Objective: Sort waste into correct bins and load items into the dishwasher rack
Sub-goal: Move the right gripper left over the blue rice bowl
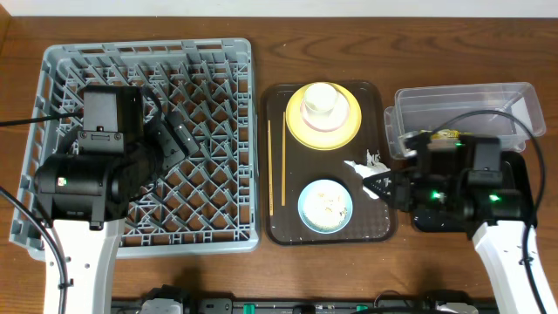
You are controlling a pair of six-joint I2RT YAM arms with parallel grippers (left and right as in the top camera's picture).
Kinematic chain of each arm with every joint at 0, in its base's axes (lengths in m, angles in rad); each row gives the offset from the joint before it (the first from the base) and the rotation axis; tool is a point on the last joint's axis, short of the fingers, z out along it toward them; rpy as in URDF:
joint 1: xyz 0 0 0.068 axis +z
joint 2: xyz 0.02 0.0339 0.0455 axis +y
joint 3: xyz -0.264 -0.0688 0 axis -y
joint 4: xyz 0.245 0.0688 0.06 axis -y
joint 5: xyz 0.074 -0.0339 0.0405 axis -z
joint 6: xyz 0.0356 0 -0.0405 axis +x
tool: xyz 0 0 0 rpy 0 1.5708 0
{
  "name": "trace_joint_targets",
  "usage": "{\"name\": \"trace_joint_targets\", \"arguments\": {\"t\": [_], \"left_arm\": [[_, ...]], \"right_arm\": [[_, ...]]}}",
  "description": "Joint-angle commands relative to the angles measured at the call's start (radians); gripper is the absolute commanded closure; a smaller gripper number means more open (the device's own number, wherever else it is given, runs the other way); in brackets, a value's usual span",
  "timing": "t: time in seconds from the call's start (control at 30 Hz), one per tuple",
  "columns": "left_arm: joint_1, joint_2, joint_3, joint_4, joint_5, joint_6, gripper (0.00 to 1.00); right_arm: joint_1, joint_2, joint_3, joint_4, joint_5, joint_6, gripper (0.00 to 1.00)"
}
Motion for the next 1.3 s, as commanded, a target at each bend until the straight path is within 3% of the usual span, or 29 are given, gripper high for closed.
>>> {"name": "trace_joint_targets", "arguments": {"t": [0.0, 0.23, 0.43, 0.57, 0.7, 1.0, 1.27], "left_arm": [[0.005, -0.002, 0.005, -0.001, -0.009, 0.006, 0.06], [0.005, -0.002, 0.005, -0.001, -0.009, 0.006, 0.06], [0.005, -0.002, 0.005, -0.001, -0.009, 0.006, 0.06], [0.005, -0.002, 0.005, -0.001, -0.009, 0.006, 0.06], [0.005, -0.002, 0.005, -0.001, -0.009, 0.006, 0.06], [0.005, -0.002, 0.005, -0.001, -0.009, 0.006, 0.06], [0.005, -0.002, 0.005, -0.001, -0.009, 0.006, 0.06]], "right_arm": [[0.089, -0.006, 0.015, 0.017, 0.007, 0.064, 0.91], [0.43, -0.005, 0.015, 0.096, 0.523, 0.317, 0.87], [0.765, 0.031, 0.015, 0.2, 0.906, 0.371, 0.83], [0.905, 0.095, 0.015, 0.216, 1.072, 0.386, 0.78], [0.962, 0.186, 0.015, 0.234, 1.133, 0.385, 0.72], [0.964, 0.326, 0.015, 0.25, 1.126, 0.385, 0.74], [0.967, 0.343, 0.015, 0.25, 1.048, 0.385, 0.76]]}}
